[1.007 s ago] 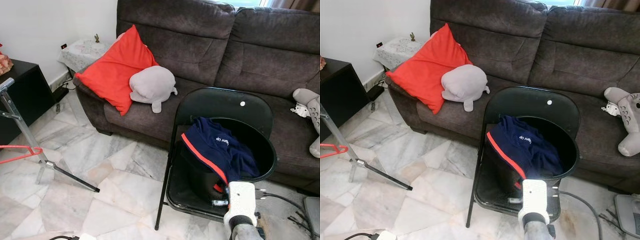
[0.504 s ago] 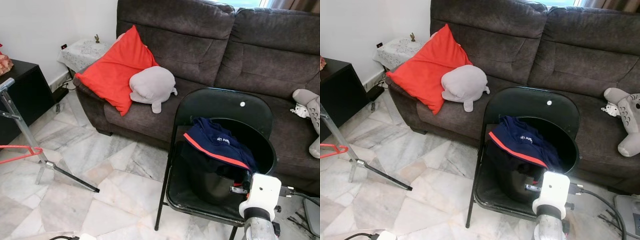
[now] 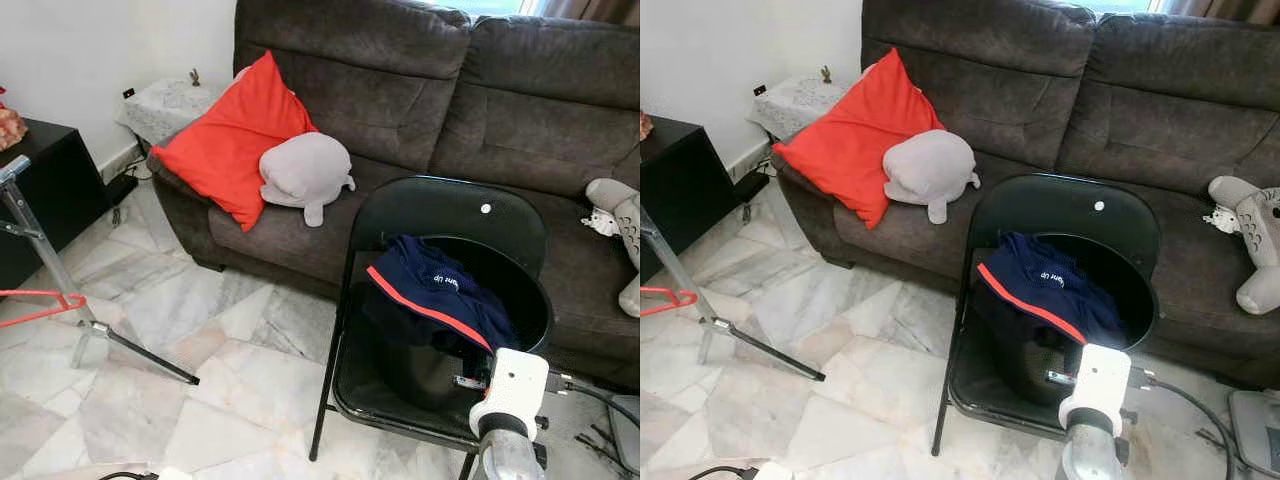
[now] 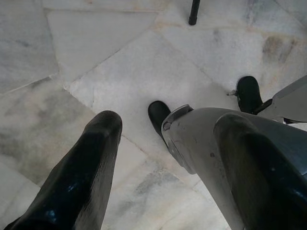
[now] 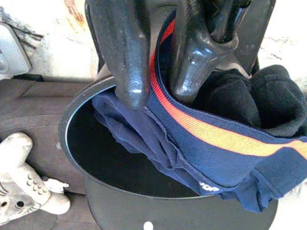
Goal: Hang hanger
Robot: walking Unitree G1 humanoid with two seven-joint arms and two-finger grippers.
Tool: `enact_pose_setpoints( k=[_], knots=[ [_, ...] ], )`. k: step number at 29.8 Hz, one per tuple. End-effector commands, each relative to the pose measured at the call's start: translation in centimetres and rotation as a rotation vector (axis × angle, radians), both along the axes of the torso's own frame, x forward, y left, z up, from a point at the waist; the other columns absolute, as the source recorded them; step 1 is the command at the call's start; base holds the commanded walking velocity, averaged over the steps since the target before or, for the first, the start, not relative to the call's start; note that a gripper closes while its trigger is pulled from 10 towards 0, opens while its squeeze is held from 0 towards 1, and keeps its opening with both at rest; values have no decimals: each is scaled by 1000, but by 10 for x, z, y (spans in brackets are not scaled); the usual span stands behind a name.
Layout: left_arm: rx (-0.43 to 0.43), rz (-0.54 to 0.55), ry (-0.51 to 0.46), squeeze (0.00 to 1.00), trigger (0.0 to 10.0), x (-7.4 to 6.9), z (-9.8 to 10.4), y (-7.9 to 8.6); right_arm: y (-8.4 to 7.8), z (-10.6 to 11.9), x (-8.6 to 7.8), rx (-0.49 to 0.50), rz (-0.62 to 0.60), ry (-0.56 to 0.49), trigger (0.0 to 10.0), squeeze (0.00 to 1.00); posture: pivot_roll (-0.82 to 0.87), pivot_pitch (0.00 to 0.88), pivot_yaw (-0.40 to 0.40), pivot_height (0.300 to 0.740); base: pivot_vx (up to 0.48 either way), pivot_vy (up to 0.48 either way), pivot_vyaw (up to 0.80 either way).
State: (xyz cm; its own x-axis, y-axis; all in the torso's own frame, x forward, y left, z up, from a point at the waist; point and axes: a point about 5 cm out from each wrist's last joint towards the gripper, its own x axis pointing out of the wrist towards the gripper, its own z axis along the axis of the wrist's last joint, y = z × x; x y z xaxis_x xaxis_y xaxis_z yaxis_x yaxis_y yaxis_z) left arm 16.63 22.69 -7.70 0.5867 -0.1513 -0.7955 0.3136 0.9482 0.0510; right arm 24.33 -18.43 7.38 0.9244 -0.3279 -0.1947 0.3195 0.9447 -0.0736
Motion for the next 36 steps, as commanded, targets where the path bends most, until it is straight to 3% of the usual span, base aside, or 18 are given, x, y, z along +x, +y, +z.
enact_pose_setpoints(
  k=[1,15,26,27,29,30,36],
  knots=[
    [4,-8,29,0,10000,-6,-2,2,-4,-2,0,23,-19,-2,10000,1000,-7,96,-35,740,0,0,0],
    [5,-9,30,0,10000,-5,-2,2,-2,-5,12,-34,13,22,10000,1000,-4,98,-34,740,0,0,0],
    [4,-11,30,0,10000,-5,-2,2,-5,0,24,-161,50,11,10000,1000,-5,100,-32,740,0,0,0],
    [4,-11,30,0,10000,-5,-2,2,-5,1,26,-175,55,9,10000,843,-3,100,-32,740,0,0,0],
    [4,-11,30,0,10000,-5,-2,2,-5,2,29,-198,59,4,10000,655,-2,100,-32,740,0,0,0],
    [4,-11,30,0,10000,-5,-2,2,-5,3,30,-201,59,2,10000,12,-2,100,-32,740,0,0,0],
    [5,-12,30,0,10000,-5,-2,2,-7,4,37,-225,55,0,10000,0,-2,101,-29,740,0,0,0]
  ],
)
